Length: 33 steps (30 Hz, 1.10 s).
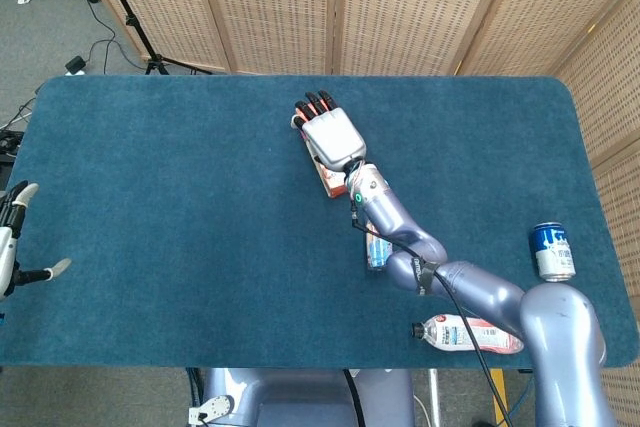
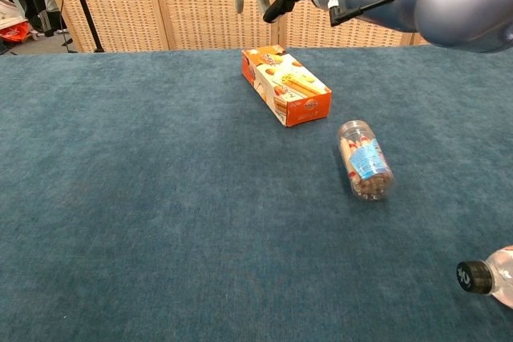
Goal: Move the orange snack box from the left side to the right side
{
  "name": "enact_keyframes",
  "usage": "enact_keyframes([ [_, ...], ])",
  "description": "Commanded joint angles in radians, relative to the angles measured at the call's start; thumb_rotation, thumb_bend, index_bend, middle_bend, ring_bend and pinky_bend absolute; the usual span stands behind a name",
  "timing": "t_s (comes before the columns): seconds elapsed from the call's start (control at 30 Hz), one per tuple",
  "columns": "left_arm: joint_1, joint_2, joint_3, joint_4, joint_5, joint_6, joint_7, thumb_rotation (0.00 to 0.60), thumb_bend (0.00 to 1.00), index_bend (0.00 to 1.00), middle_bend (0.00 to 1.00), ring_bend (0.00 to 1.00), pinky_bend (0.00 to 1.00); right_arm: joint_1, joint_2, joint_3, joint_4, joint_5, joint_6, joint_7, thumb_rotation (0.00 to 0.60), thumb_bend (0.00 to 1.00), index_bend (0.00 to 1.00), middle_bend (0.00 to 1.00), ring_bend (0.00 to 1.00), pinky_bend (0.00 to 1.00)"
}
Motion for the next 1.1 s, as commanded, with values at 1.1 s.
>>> enact_keyframes([
  [1.1,-0.015,-0.011,-0.015,0.003,-0.046,-0.028,0.031,0.600,0.00,0.00,0.00,0.00,0.00,0.111,-0.286,-0.125,0.555,-0.017,-0.374,-0.003,0.600,1.00,0.34,0.22,0.09,0.19],
])
